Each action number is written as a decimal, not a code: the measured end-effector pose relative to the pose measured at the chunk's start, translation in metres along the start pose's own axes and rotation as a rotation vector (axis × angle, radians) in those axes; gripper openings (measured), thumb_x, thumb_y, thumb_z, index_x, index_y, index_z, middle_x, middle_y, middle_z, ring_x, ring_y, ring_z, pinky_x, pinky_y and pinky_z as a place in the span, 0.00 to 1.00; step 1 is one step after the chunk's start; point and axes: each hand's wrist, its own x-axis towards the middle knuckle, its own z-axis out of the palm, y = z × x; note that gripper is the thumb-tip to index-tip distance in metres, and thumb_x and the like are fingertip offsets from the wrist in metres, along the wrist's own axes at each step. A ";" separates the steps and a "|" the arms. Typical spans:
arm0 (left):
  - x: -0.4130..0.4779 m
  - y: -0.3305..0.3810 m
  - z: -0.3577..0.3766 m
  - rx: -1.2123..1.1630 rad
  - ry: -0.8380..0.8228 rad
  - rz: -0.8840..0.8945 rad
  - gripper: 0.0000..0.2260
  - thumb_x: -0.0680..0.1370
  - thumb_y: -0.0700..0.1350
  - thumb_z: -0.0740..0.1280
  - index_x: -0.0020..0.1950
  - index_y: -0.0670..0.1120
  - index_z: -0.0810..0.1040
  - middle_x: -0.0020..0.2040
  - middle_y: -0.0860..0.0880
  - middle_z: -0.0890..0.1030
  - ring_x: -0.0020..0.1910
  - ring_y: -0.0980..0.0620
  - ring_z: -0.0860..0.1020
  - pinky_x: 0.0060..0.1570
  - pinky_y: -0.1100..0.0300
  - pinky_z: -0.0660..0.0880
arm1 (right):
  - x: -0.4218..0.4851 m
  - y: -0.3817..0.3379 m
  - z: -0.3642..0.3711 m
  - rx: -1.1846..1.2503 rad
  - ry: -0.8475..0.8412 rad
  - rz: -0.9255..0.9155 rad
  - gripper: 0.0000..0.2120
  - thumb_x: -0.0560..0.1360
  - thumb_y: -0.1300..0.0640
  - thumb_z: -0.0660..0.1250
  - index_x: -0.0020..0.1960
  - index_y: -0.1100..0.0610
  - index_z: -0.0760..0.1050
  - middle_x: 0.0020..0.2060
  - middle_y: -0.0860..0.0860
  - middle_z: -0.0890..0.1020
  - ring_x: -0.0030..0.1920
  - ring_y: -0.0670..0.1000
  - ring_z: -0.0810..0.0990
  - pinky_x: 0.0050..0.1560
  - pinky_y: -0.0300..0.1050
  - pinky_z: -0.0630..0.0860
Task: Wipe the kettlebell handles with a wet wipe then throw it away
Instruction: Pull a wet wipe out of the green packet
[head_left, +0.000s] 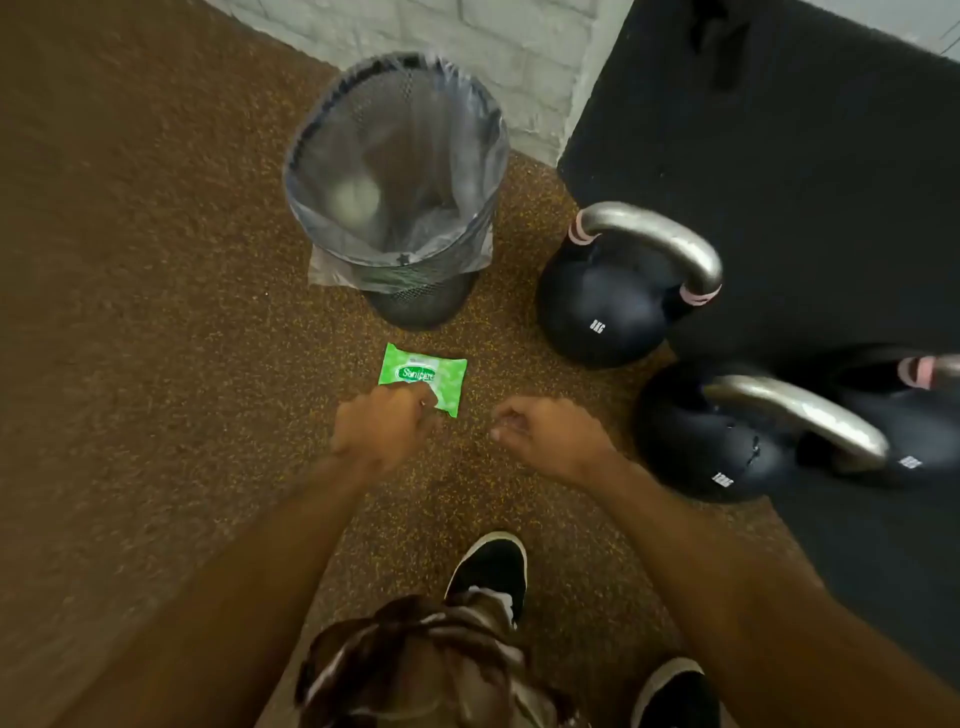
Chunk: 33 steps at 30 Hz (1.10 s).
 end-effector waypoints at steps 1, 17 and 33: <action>0.003 -0.002 0.006 -0.034 0.015 -0.018 0.14 0.79 0.60 0.64 0.63 0.58 0.76 0.59 0.52 0.83 0.55 0.43 0.82 0.51 0.50 0.76 | 0.006 0.002 0.005 0.009 0.006 -0.011 0.17 0.79 0.43 0.63 0.66 0.45 0.74 0.58 0.47 0.82 0.57 0.49 0.80 0.57 0.52 0.78; 0.073 -0.021 0.089 -0.400 0.190 -0.247 0.16 0.75 0.62 0.70 0.59 0.57 0.79 0.53 0.60 0.85 0.58 0.49 0.81 0.53 0.52 0.75 | 0.079 0.032 0.083 0.253 0.048 -0.012 0.07 0.79 0.46 0.65 0.55 0.44 0.78 0.48 0.44 0.82 0.48 0.44 0.80 0.53 0.53 0.80; 0.100 -0.033 0.113 -0.577 0.335 -0.350 0.09 0.76 0.56 0.71 0.52 0.54 0.85 0.52 0.55 0.85 0.51 0.48 0.82 0.42 0.58 0.71 | 0.123 0.021 0.112 0.271 0.156 0.033 0.09 0.78 0.47 0.66 0.57 0.45 0.78 0.43 0.40 0.81 0.47 0.46 0.81 0.51 0.48 0.78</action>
